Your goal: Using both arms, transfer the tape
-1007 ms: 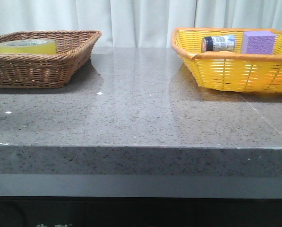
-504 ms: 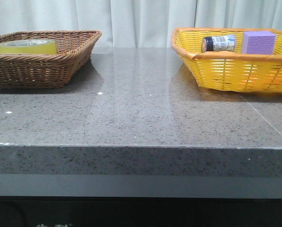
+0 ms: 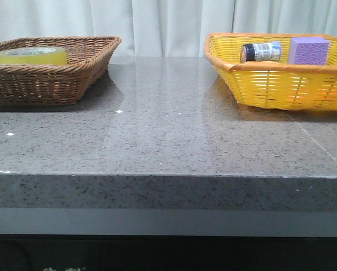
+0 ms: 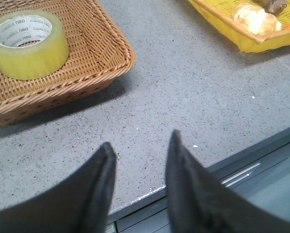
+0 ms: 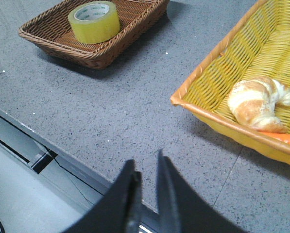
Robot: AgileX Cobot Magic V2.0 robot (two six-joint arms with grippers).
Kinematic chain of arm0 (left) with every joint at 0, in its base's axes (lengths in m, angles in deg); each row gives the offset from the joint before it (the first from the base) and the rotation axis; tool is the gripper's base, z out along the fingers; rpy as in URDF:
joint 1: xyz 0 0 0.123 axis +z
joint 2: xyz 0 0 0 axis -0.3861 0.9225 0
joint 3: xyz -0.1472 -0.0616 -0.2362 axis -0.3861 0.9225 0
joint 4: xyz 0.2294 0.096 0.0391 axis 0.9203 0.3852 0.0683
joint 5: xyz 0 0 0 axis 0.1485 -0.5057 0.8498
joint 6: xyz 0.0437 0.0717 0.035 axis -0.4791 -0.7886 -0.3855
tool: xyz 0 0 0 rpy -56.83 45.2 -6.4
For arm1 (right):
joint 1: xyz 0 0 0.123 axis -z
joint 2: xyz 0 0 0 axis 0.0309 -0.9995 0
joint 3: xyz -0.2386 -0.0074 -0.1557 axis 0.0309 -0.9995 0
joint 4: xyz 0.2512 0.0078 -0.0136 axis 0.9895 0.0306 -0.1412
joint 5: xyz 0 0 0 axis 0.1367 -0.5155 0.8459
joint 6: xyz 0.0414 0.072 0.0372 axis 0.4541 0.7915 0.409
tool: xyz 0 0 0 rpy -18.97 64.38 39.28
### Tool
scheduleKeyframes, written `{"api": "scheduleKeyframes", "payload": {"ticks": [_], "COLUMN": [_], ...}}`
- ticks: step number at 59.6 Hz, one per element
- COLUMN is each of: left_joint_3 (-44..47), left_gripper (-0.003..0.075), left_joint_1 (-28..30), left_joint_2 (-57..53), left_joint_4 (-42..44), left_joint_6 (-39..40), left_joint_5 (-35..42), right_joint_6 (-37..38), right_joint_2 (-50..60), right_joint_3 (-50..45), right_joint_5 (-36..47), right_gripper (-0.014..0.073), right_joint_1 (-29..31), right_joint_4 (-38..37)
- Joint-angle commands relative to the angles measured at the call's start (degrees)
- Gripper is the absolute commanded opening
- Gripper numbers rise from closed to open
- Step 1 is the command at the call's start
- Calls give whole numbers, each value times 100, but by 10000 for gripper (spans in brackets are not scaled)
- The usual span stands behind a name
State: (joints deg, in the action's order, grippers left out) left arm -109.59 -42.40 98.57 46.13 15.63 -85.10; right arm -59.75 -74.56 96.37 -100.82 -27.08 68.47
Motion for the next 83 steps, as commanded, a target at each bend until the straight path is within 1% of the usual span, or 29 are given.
{"api": "scheduleKeyframes", "payload": {"ticks": [1, 3, 6, 7, 36, 40, 44, 52, 58, 65, 72, 76, 83], "left_joint_3": [-147, -147, -147, -147, -135, -59, 73, 671, 1299, 1865, 2377, 2687, 3145], "left_gripper": [73, 41, -15, -20, -20, -20, -20, -20, -20, -20, -20, -20, -20], "left_joint_1": [-36, -36, -36, -36, -46, -49, -8, 325, 792, 1169, 1364, 1401, 1390], "left_joint_2": [5, 5, 5, 5, 5, -166, -413, -1138, -1791, -2268, -2468, -2611, -2951], "left_joint_4": [-115, -115, -89, -83, -84, -84, 125, 342, 351, 340, 181, 311, 1001], "left_joint_6": [-3, -3, -3, -3, -3, -3, -3, -3, 8, 8, 30, 364, 1268], "left_joint_5": [539, 592, 676, 676, 676, 685, 1078, 1921, 2399, 2559, 2786, 2938, 3138], "right_joint_6": [-42, -42, -42, -42, -42, -42, -42, -42, -42, -42, -42, -42, -42], "right_joint_2": [-1, -1, -1, -1, -1, -1, -1, -1, -1, -1, -1, -1, -1], "right_joint_3": [159, 159, 147, 147, 147, 147, 147, 147, 147, 147, 147, 147, 147], "right_joint_5": [271, 250, 210, 190, 149, 149, 149, 149, 149, 149, 149, 149, 149], "right_gripper": [-44, -69, -64, -66, -69, -69, -69, -69, -69, -69, -69, -69, -69], "right_joint_1": [19, 19, 19, 19, 19, 19, 19, 19, 19, 19, 19, 19, 19], "right_joint_4": [47, 47, 47, 47, 47, 47, 47, 47, 47, 47, 47, 47, 47]}}
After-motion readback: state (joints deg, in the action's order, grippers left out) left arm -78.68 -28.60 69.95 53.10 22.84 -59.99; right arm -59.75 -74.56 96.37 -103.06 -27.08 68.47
